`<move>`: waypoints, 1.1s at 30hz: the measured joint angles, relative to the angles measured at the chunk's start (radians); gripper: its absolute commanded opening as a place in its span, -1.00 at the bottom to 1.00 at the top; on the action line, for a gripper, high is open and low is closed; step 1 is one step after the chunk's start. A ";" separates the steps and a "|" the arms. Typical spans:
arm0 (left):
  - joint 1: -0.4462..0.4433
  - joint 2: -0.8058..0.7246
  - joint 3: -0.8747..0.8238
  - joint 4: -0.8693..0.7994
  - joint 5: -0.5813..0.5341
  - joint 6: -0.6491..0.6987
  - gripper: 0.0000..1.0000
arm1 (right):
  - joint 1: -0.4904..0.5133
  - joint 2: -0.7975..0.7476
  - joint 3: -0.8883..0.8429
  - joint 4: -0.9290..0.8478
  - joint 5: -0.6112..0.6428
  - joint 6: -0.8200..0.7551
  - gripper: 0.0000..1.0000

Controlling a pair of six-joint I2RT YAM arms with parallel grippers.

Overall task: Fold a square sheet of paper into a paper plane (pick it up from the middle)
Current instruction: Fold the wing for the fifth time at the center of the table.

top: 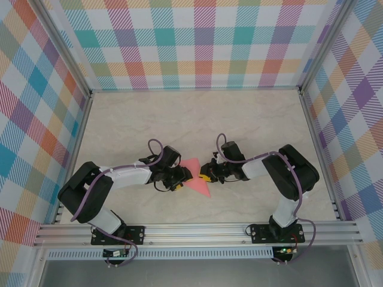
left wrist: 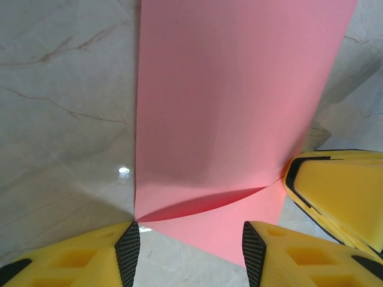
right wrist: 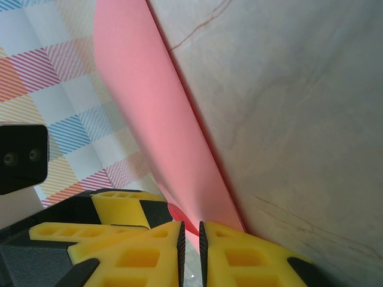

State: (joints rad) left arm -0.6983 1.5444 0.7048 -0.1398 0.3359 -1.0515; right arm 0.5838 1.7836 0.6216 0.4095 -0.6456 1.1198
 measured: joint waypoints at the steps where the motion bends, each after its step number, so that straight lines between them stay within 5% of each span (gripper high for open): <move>1: 0.000 0.000 0.000 0.001 0.000 0.000 0.02 | 0.000 0.000 0.000 0.000 0.000 0.000 -0.66; 17: 0.000 0.006 -0.014 0.142 -0.014 -0.026 0.03 | 0.000 0.001 -0.011 0.024 0.000 0.003 -0.65; 33: 0.000 -0.092 -0.042 0.013 -0.103 -0.030 0.15 | -0.011 0.017 -0.024 0.063 -0.018 0.048 -0.71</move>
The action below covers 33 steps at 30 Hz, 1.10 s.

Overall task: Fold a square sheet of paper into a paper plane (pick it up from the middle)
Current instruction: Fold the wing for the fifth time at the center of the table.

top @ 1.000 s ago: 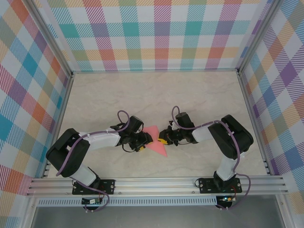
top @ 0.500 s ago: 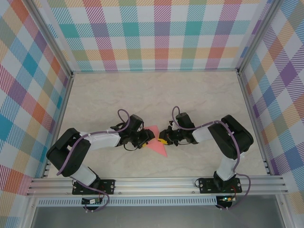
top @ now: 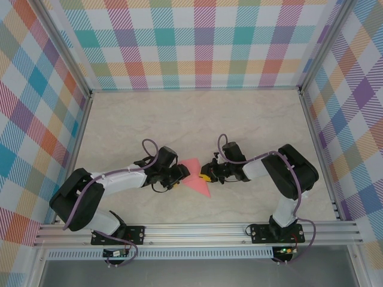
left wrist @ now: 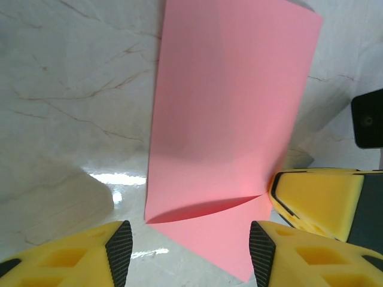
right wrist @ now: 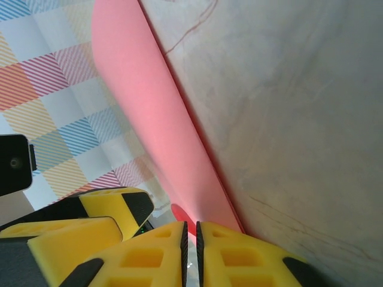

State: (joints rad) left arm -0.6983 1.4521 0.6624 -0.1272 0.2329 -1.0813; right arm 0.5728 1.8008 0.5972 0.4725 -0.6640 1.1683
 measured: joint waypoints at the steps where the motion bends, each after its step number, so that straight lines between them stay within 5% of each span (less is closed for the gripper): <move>1: 0.000 0.002 0.000 0.000 0.000 0.000 0.15 | -0.001 0.002 -0.001 0.006 -0.003 0.002 -0.72; 9: 0.000 0.037 0.004 0.000 0.000 0.001 0.16 | -0.001 -0.035 -0.018 0.013 0.030 -0.004 -0.59; 19: 0.000 0.037 0.008 -0.002 -0.011 0.000 0.18 | 0.009 -0.199 0.161 -0.474 0.272 -0.233 -0.27; 27: 0.000 0.037 0.009 -0.002 -0.011 0.001 0.18 | 0.009 -0.103 0.218 -0.512 0.228 -0.307 -0.08; 33: 0.000 0.037 0.010 -0.002 -0.011 0.001 0.18 | 0.016 -0.042 0.260 -0.518 0.155 -0.352 -0.13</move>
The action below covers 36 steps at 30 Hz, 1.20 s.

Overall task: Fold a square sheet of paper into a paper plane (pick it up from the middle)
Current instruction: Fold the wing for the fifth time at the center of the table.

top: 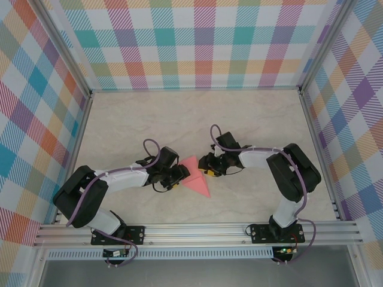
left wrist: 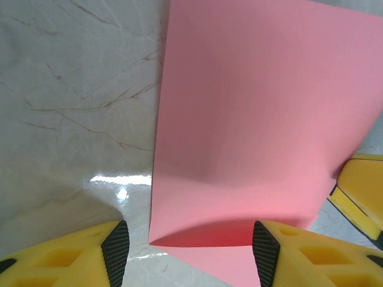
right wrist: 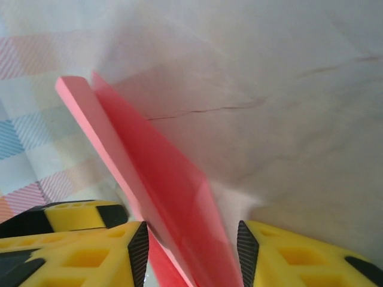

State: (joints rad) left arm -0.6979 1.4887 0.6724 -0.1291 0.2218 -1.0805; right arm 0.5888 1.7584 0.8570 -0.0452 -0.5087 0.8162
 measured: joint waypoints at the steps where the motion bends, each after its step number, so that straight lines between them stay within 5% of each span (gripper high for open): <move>1: 0.000 0.000 0.000 0.000 0.000 0.000 0.18 | 0.005 0.005 0.010 0.002 -0.012 -0.009 -0.16; 15: 0.029 -0.027 0.006 -0.008 0.001 0.027 0.24 | 0.033 0.051 0.066 0.003 -0.072 -0.059 -0.78; 22: 0.119 -0.119 -0.025 0.059 0.065 0.061 0.37 | -0.002 -0.037 -0.017 0.109 -0.127 0.007 -0.82; 36: 0.283 -0.076 -0.079 0.315 0.380 0.080 0.45 | -0.052 -0.103 -0.128 0.346 -0.237 0.154 -0.81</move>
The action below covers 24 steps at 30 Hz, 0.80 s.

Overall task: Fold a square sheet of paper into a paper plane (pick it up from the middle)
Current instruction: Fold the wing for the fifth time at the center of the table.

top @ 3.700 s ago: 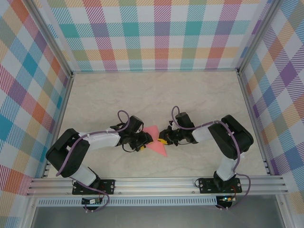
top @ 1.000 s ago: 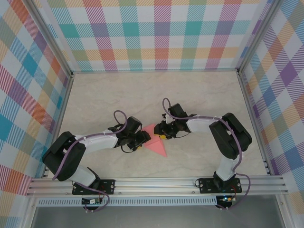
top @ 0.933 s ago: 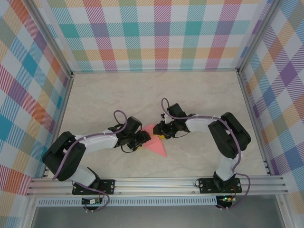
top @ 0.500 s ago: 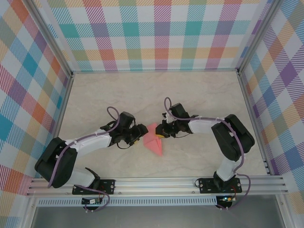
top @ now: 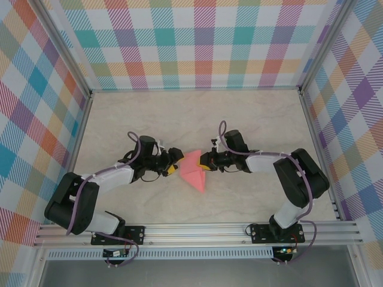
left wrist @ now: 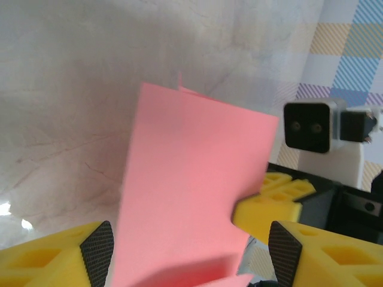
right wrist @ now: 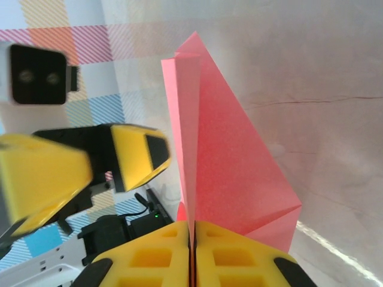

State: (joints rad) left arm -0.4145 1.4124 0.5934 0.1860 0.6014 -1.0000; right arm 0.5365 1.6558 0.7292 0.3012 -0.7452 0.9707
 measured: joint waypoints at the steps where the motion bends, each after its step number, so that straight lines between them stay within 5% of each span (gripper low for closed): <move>1: 0.012 0.008 0.000 0.002 0.011 0.003 0.45 | 0.000 -0.011 0.000 0.006 -0.002 0.003 -0.81; 8: 0.063 0.071 -0.002 0.049 0.092 0.004 0.37 | 0.000 -0.040 0.000 0.051 -0.028 0.024 -0.79; 20: 0.068 0.103 0.004 0.165 0.216 0.002 -0.25 | 0.000 -0.040 0.000 0.088 -0.066 0.042 -0.75; 24: 0.080 0.097 0.003 0.164 0.222 0.008 -0.69 | 0.000 -0.040 0.000 0.084 -0.068 0.039 -0.74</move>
State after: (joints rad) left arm -0.3347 1.5097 0.5968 0.3500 0.8230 -0.9916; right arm 0.5365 1.6157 0.7292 0.3855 -0.8131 1.0096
